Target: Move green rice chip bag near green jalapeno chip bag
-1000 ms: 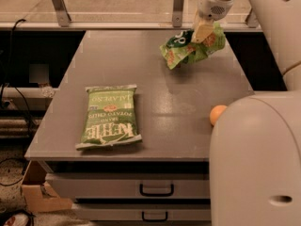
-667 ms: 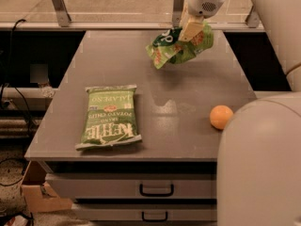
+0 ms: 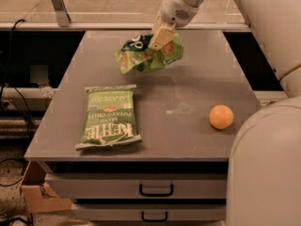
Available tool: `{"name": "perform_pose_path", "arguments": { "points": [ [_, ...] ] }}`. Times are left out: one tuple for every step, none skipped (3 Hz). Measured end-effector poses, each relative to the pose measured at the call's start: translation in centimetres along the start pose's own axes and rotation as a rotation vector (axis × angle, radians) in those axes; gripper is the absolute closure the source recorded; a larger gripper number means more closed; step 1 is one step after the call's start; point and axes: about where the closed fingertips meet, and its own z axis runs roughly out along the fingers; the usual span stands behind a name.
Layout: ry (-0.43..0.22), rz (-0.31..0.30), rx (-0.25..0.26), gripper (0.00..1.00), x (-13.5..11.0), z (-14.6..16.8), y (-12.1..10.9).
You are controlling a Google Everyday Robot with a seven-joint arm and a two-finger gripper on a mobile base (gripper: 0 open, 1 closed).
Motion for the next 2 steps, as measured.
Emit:
{"name": "perform_pose_path", "arguments": {
  "points": [
    [-0.036, 0.034, -0.036, 1.0, -3.8, 1.7, 1.4],
    [-0.046, 0.058, -0.063, 1.0, -6.7, 2.8, 2.8]
  ]
}}
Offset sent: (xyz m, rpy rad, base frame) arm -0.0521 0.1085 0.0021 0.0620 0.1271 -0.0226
